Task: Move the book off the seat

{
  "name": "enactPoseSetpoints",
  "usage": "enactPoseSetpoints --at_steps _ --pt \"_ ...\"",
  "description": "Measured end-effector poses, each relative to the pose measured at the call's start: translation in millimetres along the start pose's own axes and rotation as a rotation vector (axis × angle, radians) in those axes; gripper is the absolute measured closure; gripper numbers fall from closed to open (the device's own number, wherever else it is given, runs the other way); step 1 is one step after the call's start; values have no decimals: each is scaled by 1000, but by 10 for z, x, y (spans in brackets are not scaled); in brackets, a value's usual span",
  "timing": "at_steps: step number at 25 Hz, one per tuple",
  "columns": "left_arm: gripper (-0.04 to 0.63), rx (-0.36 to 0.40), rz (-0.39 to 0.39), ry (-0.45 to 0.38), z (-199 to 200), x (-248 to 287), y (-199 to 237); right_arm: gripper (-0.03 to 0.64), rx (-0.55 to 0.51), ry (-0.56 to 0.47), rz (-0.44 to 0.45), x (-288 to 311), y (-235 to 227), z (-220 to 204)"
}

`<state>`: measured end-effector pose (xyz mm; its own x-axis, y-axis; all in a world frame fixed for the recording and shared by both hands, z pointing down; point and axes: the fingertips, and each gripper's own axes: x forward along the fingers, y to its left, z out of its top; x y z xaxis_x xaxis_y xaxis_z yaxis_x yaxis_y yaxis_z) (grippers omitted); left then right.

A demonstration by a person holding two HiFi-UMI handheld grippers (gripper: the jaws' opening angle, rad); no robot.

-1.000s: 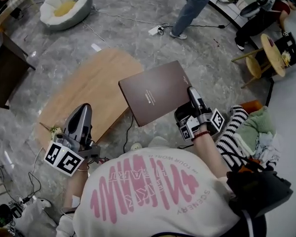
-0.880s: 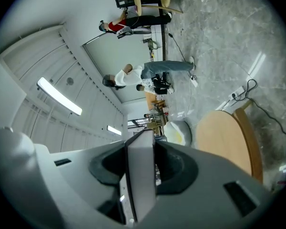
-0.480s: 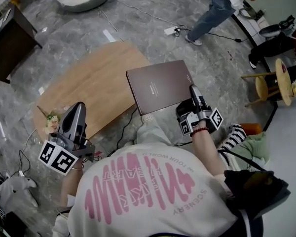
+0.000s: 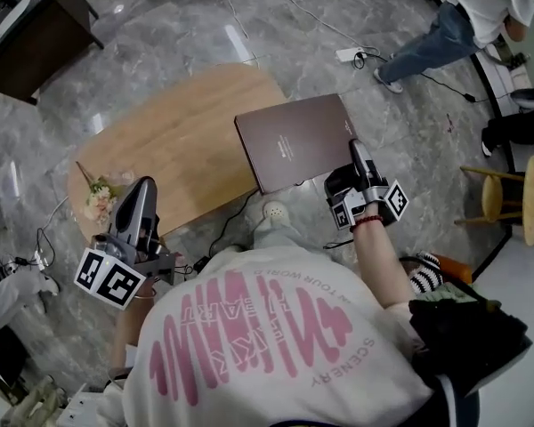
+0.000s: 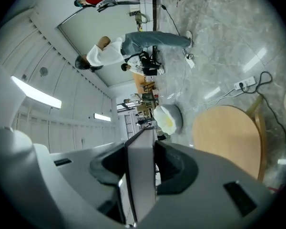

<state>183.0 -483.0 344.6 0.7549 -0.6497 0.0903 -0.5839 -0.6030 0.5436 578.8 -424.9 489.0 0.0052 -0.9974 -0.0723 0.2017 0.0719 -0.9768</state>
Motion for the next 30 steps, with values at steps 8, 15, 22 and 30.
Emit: enactPoseSetpoints --at_steps 8,15,22,30 --pt "588 -51 178 -46 -37 160 28 457 -25 131 -93 688 -501 353" --pt "588 -80 400 -46 -267 -103 13 457 -72 82 -302 742 -1453 697" --pt "588 -61 549 -28 -332 -191 22 457 -117 214 -422 938 -2130 530" --pt "588 -107 663 6 -559 -393 37 457 -155 282 -522 936 -2618 444"
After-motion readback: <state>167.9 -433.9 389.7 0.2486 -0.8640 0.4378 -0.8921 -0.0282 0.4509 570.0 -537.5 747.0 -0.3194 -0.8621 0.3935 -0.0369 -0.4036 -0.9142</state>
